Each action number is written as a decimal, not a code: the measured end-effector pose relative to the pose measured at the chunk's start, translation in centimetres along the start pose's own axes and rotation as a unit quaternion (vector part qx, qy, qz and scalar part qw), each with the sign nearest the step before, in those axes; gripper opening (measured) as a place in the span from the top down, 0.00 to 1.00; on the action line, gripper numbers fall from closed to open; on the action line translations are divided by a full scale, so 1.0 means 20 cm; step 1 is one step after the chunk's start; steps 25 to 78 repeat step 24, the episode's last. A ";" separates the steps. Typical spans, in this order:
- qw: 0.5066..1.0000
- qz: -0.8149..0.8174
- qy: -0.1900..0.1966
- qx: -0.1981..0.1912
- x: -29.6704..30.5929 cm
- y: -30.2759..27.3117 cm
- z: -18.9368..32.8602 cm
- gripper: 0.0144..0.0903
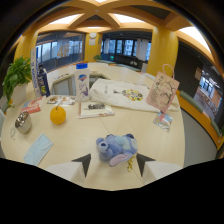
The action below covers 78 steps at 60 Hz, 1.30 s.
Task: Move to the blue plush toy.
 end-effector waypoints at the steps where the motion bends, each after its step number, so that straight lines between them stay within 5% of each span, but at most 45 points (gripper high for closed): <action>1: 1.000 0.001 -0.001 -0.001 0.00 0.00 0.01 0.05; 78: 1.000 0.007 -0.011 -0.004 0.03 -0.02 0.04 0.05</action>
